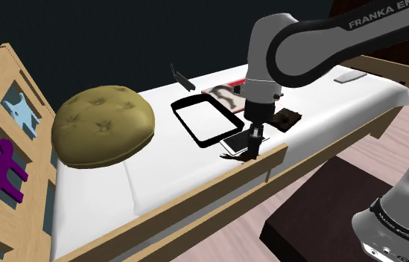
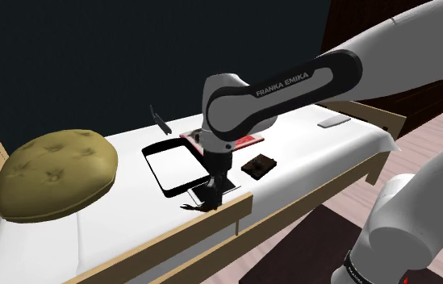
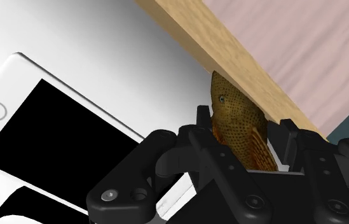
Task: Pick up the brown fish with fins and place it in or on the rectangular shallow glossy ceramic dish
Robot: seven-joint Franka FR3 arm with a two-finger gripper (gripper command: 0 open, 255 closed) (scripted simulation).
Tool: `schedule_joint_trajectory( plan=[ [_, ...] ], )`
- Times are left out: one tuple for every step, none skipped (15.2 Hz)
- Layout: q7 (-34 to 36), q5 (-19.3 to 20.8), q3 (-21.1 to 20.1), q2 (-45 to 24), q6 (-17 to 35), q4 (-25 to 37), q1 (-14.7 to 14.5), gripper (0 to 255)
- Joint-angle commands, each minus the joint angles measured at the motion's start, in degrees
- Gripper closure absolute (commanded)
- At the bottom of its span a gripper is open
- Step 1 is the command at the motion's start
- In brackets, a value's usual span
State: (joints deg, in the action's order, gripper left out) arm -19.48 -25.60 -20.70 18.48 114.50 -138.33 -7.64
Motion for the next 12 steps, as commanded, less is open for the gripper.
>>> schedule_joint_trajectory(
  plan=[
    [0.4,0.2,0.2,0.5,-1.6,1.0,0.1,255],
    [0.5,0.3,0.4,0.9,-2.4,1.5,0.1,255],
    [0.7,0.4,0.5,1.1,-3.2,2.1,0.1,255],
    [0.9,0.5,0.6,1.4,-4.0,2.6,0.2,255],
    [1.1,0.6,0.7,1.7,-4.7,3.1,0.2,255],
    [1.3,0.7,0.8,1.9,-5.5,3.7,0.2,255],
    [1.5,0.8,1.0,2.2,-6.3,4.3,0.3,255],
    [1.7,0.9,1.1,2.4,-7.1,4.8,0.3,255],
    [1.9,1.0,1.2,2.6,-7.9,5.4,0.3,255],
    [2.0,1.1,1.3,2.8,-8.6,6.0,0.4,255],
    [2.2,1.2,1.4,3.0,-9.4,6.6,0.4,255],
    [2.4,1.3,1.5,3.1,-10.2,7.2,0.4,255]
  ],
)
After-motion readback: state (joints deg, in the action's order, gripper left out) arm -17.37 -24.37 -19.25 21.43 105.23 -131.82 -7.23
